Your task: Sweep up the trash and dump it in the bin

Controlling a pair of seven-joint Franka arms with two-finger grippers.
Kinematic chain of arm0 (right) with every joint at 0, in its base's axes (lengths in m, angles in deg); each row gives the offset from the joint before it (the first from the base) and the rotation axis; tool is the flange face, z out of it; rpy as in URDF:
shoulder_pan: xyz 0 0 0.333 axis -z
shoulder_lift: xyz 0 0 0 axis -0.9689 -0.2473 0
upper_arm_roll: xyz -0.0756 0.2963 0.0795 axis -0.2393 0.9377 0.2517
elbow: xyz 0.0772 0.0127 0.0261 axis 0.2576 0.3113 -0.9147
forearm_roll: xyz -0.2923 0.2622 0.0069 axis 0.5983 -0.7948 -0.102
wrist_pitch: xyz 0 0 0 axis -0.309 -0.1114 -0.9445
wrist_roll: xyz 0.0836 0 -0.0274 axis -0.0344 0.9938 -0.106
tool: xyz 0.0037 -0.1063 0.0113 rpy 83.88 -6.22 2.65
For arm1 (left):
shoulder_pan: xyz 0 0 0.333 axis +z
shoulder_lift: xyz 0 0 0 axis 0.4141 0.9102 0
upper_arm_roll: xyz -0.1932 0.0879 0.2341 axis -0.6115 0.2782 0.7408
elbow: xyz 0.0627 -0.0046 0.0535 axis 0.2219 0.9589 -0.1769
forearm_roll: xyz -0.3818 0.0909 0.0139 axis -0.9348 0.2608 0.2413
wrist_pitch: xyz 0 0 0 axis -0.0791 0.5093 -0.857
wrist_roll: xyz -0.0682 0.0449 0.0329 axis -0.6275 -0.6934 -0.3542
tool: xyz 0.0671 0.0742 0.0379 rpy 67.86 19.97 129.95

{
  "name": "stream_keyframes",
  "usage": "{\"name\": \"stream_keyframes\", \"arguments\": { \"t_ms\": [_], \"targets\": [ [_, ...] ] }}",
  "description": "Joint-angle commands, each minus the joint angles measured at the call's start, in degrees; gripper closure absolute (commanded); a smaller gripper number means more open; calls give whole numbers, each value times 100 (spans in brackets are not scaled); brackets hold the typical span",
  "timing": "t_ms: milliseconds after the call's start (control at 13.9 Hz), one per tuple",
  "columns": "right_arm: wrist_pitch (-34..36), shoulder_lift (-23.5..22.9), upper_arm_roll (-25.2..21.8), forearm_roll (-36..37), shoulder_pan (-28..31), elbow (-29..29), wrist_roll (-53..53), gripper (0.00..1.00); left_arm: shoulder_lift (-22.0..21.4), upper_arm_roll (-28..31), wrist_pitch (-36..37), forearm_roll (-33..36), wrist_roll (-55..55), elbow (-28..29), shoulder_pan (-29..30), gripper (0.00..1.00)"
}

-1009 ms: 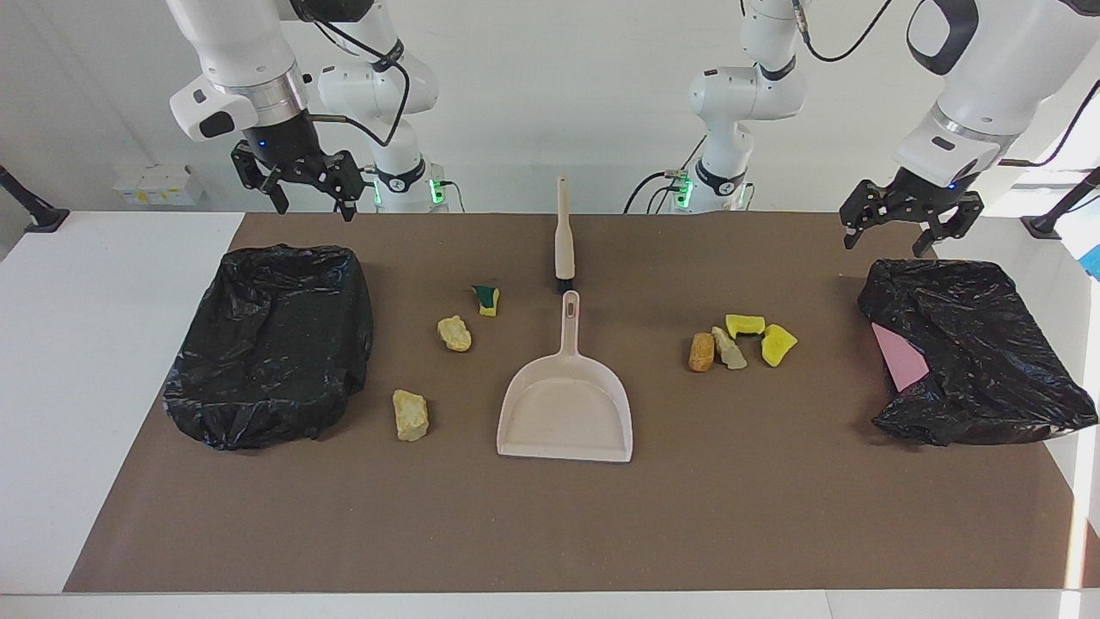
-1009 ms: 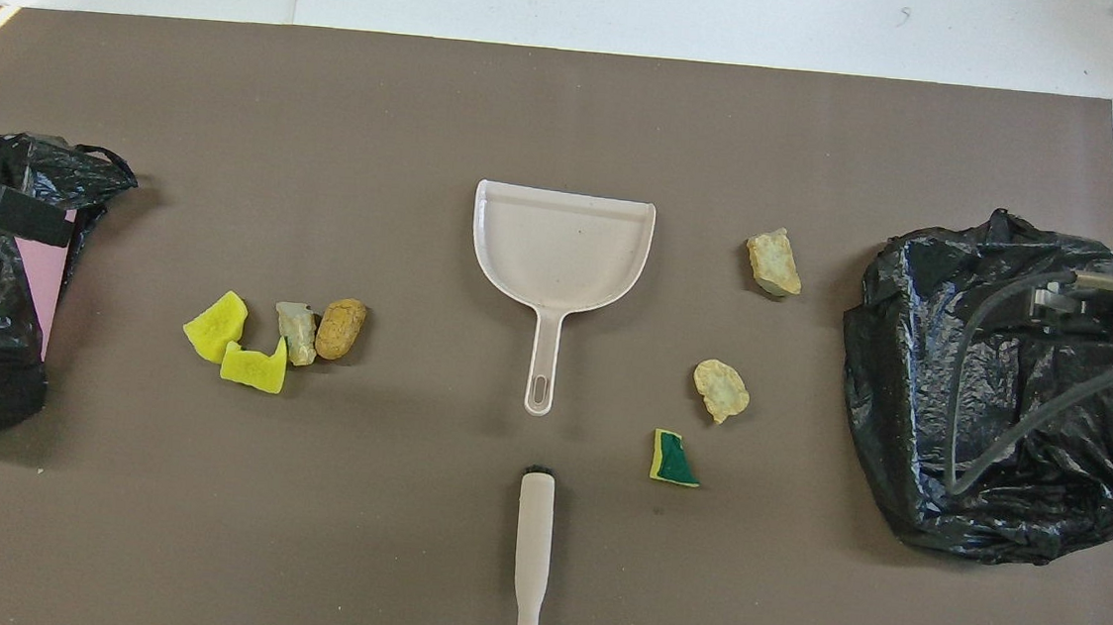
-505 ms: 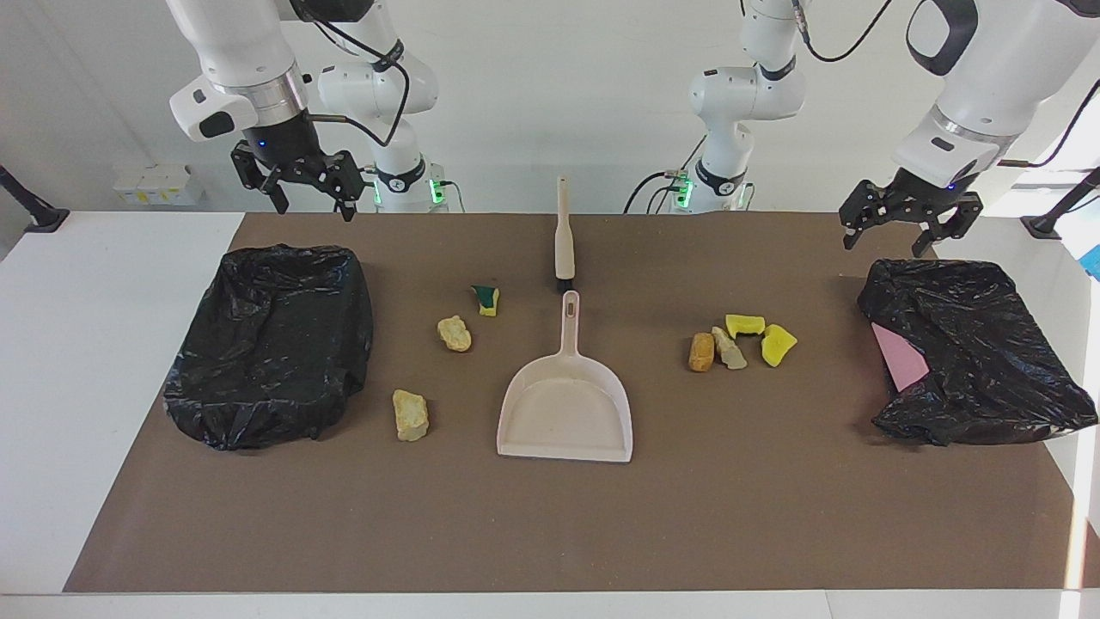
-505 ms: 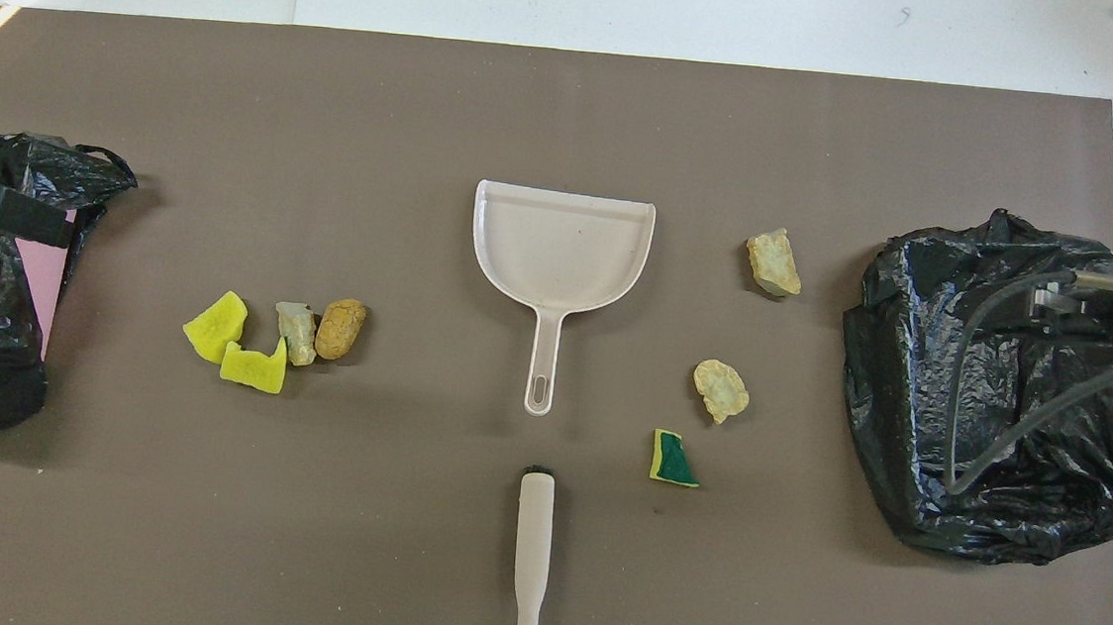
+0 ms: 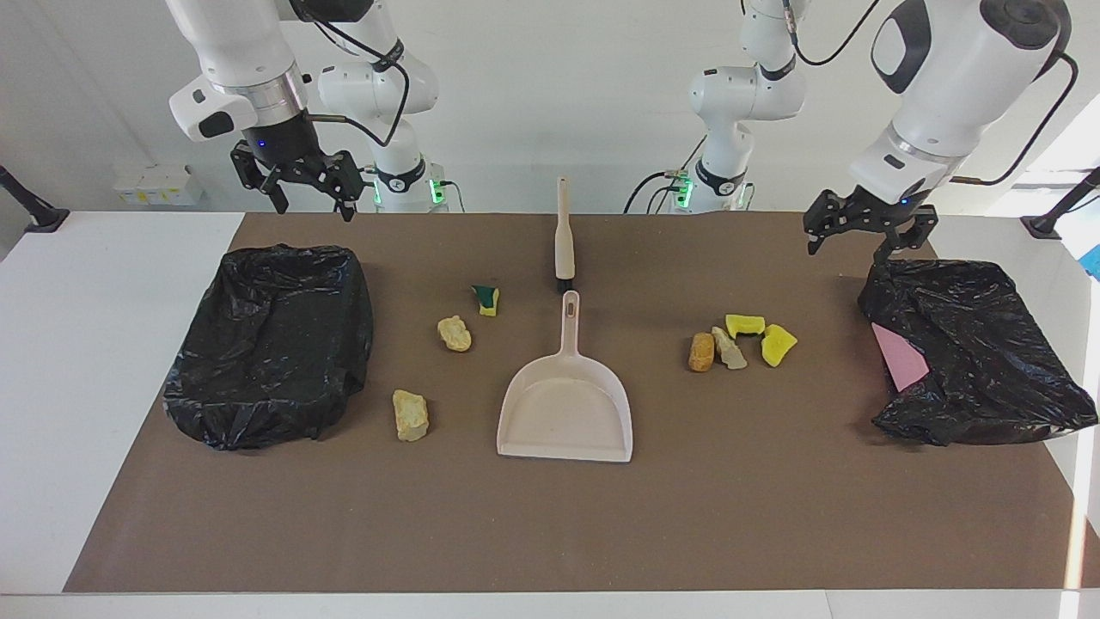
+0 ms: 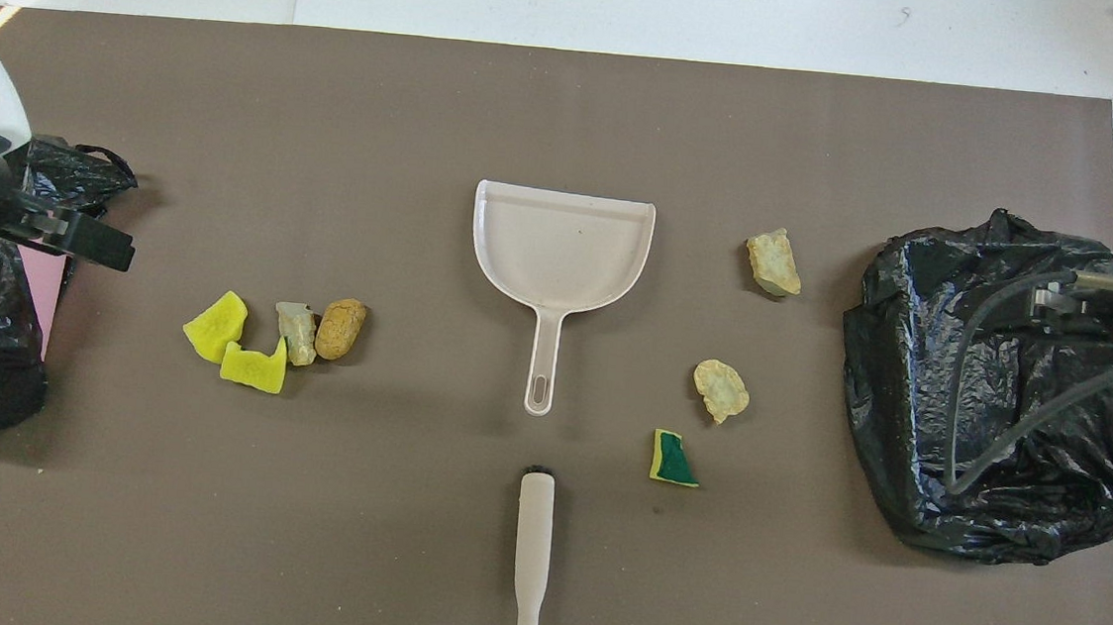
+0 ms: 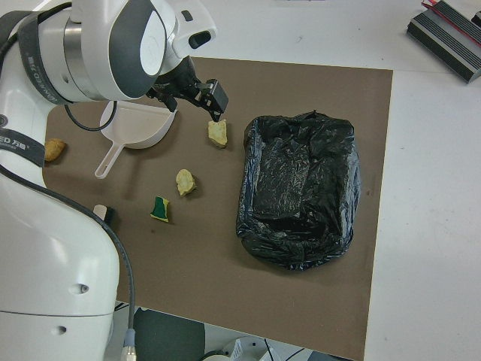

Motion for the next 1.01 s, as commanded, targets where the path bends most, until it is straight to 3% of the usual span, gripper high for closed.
{"name": "stream_keyframes", "arguments": {
  "t_ms": [0, 433, 937],
  "targets": [
    [98, 55, 0, -77, 144, 28, -10, 0, -394, 49, -550, -73, 597, 815, -496, 0],
    [107, 55, 0, -77, 197, 28, -10, 0, -1185, 40, -1376, -214, 1546, 2476, -1735, 0],
    [-305, 275, 88, -6, 92, 449, -54, 0, -1301, 49, -2397, -417, 3487, 3585, -3668, 0]
  ]
}}
